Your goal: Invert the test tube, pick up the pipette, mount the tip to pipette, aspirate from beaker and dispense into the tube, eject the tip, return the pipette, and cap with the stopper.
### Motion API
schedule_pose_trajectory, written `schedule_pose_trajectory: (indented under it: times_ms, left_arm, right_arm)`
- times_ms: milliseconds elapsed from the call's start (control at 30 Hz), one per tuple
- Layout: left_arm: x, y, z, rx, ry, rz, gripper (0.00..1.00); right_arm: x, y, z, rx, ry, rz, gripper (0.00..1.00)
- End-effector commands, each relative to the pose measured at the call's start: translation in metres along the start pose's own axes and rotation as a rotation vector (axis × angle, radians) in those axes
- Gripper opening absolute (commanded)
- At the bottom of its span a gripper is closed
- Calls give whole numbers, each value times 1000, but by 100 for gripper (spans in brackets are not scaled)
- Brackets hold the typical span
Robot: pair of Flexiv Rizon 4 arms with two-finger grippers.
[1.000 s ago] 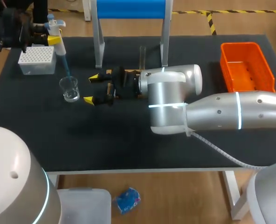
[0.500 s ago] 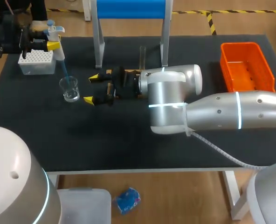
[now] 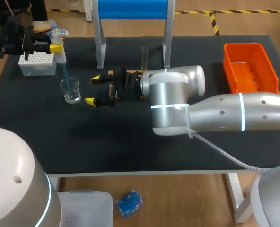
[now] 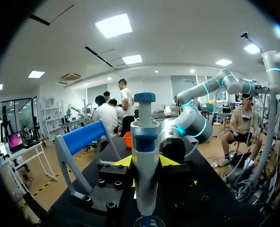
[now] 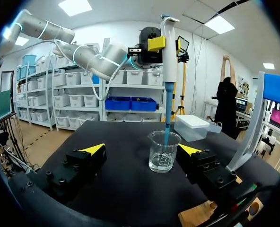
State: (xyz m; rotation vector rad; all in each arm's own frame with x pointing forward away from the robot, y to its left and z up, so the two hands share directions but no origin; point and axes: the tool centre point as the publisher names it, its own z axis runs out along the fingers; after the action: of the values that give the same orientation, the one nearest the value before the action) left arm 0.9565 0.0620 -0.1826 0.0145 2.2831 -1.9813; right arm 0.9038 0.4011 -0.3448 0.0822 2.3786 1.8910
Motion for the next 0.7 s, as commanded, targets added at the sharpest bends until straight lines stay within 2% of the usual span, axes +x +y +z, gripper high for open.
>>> schedule_pose_trajectory:
  times_ms: [33,200,700]
  left_arm:
    - [-2,5,0,7,3,-2,0]
    - [-2,8,1,30,2,3,0]
    - [-4,20,0,32,5,-42,0]
  right_arm:
    - [1,-1,0,-1,-4,-1,100]
    - [1,-1,0,-1,-4,-1,100]
    - [1,-1,0,-1,-4,-1,100]
